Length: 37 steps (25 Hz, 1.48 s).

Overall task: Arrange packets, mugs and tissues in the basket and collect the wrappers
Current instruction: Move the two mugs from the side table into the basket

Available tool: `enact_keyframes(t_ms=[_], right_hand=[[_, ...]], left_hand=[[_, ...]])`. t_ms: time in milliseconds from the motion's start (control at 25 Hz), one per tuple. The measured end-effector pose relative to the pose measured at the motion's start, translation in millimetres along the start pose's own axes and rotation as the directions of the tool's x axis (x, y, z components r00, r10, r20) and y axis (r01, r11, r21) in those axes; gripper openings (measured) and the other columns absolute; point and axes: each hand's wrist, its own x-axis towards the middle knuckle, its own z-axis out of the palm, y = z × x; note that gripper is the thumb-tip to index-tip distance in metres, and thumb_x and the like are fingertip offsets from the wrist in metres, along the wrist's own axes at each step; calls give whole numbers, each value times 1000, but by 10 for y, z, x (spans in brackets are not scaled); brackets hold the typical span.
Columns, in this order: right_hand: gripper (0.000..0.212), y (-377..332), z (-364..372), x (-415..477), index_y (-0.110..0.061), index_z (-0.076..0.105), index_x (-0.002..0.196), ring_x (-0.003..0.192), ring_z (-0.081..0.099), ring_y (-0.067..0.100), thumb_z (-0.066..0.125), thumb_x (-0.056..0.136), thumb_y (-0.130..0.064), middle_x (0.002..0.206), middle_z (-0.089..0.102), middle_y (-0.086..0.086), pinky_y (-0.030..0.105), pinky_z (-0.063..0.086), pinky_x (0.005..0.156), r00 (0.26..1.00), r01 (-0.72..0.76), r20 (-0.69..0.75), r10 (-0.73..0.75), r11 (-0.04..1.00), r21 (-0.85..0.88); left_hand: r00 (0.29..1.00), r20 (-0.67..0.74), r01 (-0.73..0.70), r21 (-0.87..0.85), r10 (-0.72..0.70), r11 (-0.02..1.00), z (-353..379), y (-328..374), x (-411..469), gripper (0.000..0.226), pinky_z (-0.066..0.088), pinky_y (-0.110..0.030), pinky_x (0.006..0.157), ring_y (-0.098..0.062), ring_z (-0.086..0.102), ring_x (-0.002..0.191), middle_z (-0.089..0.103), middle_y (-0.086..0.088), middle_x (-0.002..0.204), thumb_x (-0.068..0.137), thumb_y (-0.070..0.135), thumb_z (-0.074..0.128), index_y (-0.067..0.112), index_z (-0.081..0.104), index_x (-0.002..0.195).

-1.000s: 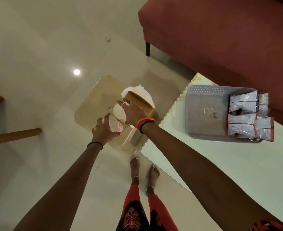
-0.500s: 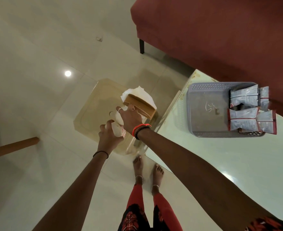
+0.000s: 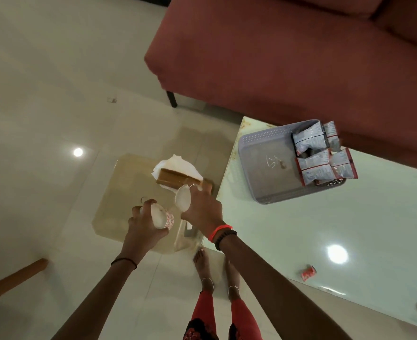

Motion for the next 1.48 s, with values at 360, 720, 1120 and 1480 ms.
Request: enact_keyframes(t_ms=[360, 720, 1120, 1480], right_hand=[[83, 964, -943, 157, -24, 34, 134, 96, 62, 39, 78, 66, -40, 121, 45, 14, 40, 54, 79, 884, -279, -286, 370, 908, 313], [86, 2211, -1161, 544, -21, 34, 133, 103, 59, 40, 82, 63, -36, 122, 45, 16, 44, 54, 82, 722, -461, -297, 625, 755, 467], [73, 2640, -875, 782, -16, 40, 132, 100, 62, 38, 74, 72, -42, 122, 44, 16, 43, 54, 83, 717, -502, -255, 649, 734, 458], [81, 2747, -925, 934, -19, 32, 139, 103, 60, 41, 76, 72, -34, 125, 43, 17, 45, 55, 80, 694, -492, -254, 674, 701, 516]], left_hand=[[934, 138, -346, 111, 330, 932, 89, 1495, 563, 82, 46, -45, 88, -40, 46, 115, 39, -15, 128, 64, 24, 79, 25, 34, 132], [785, 329, -583, 107, 525, 806, 1104, 2855, 1430, 96, 46, -47, 96, -38, 47, 121, 42, -16, 135, 61, 27, 84, 9, 26, 134], [702, 416, -687, 181, 578, 704, 2033, 3504, 1912, 100, 46, -50, 96, -40, 48, 119, 39, -22, 137, 64, 25, 82, 7, 19, 139], [655, 440, -742, 217, 615, 635, 2217, 3701, 2146, 90, 41, -44, 96, -40, 44, 123, 34, -24, 139, 65, 21, 81, 1, 28, 134]])
